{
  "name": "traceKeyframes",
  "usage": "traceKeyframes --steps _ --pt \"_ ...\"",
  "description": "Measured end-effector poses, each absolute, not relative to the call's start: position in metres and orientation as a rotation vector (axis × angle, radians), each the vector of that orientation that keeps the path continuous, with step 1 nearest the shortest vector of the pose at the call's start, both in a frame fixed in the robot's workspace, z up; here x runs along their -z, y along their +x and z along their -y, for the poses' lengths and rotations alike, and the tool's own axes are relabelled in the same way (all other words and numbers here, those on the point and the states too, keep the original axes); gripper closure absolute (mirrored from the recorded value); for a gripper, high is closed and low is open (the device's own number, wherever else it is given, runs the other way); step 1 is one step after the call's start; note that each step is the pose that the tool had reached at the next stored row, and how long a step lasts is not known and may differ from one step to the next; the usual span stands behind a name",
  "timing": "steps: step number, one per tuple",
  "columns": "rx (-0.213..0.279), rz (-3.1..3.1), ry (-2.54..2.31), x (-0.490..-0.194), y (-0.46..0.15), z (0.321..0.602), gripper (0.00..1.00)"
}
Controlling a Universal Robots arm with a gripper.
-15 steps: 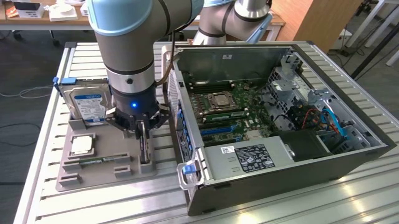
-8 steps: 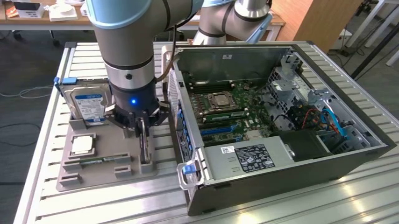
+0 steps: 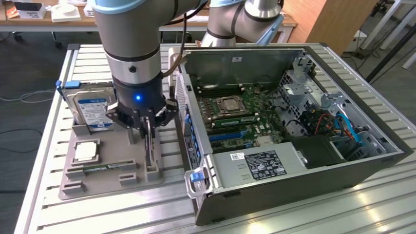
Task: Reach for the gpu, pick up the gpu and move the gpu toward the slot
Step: 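Pick up the gpu and move the gpu toward the slot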
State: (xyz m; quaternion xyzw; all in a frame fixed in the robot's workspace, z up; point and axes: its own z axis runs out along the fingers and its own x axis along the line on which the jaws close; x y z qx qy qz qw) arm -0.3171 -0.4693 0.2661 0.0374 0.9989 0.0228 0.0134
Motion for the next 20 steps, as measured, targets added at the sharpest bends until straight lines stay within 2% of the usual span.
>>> traceKeyframes --steps 20 --pt "-0.071 -3.112 0.111 -0.332 -0.317 0.469 0.73"
